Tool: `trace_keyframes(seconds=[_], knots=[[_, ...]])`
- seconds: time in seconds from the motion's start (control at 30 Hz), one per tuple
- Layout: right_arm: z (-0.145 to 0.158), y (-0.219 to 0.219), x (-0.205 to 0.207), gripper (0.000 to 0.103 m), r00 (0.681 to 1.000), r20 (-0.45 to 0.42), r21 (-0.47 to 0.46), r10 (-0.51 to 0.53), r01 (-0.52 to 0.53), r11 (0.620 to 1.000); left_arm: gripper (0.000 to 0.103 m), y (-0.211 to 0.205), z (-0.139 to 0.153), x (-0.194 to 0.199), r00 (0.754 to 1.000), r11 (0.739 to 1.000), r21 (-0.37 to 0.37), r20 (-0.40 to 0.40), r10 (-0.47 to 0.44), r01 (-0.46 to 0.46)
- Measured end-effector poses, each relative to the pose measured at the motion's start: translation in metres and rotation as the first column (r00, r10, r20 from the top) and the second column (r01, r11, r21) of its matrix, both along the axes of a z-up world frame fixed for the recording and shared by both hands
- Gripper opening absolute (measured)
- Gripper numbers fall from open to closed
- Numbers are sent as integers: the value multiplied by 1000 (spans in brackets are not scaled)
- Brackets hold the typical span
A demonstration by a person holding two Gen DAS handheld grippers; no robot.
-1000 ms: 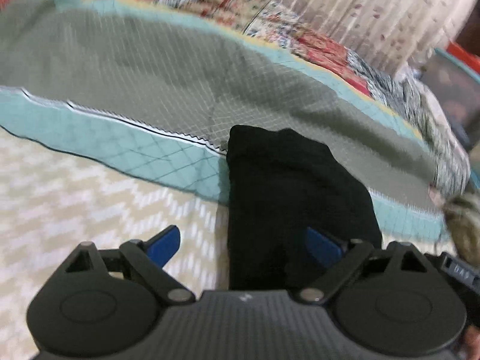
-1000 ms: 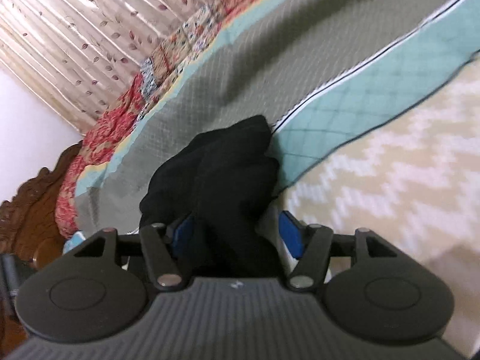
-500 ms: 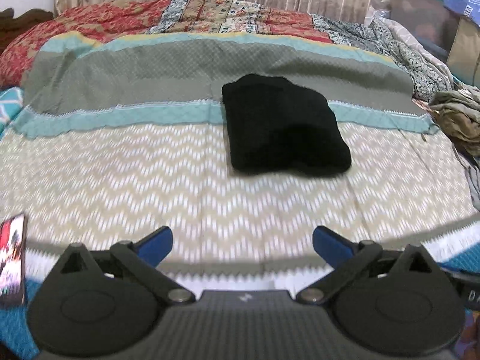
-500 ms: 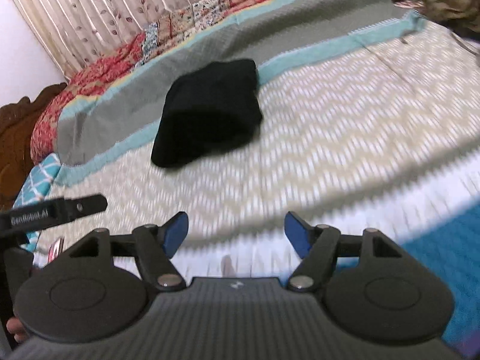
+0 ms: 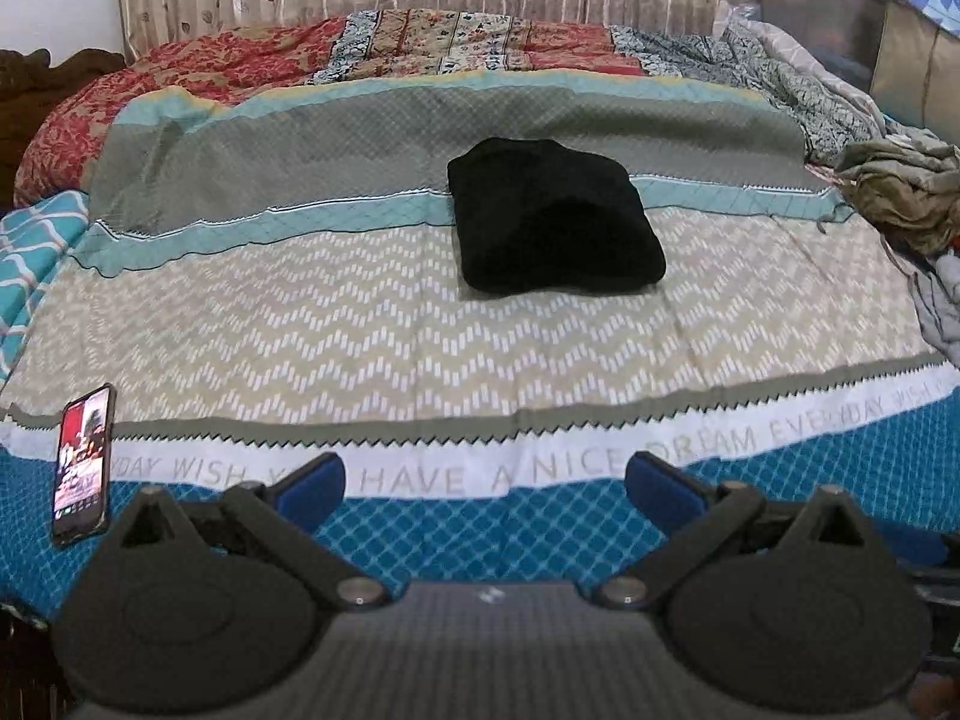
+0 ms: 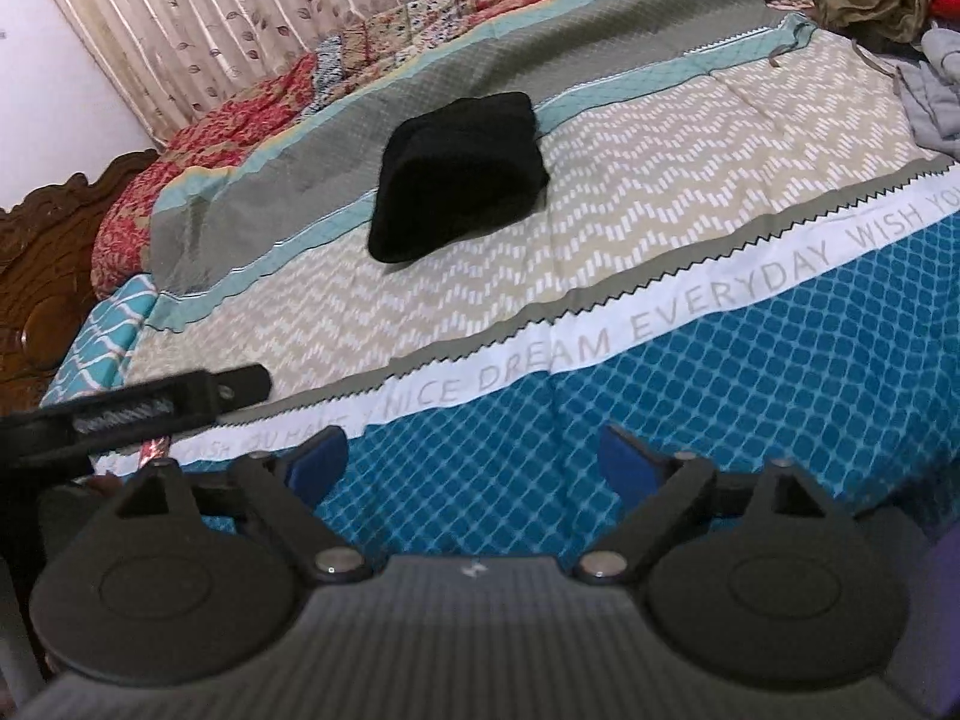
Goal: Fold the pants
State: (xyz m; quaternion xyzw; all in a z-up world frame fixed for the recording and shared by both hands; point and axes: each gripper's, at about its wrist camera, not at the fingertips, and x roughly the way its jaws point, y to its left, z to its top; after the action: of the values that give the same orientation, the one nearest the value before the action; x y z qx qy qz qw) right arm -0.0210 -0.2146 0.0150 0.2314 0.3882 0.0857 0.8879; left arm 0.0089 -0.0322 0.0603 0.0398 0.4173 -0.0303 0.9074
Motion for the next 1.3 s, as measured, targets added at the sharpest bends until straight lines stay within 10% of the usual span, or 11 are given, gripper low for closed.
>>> trace_keyframes(seconds=[1.3], knots=[[-14,2,-2,95,996,-89,34,-25,29,999,103,11,-8,-11,993,984,140,71,97,-106]])
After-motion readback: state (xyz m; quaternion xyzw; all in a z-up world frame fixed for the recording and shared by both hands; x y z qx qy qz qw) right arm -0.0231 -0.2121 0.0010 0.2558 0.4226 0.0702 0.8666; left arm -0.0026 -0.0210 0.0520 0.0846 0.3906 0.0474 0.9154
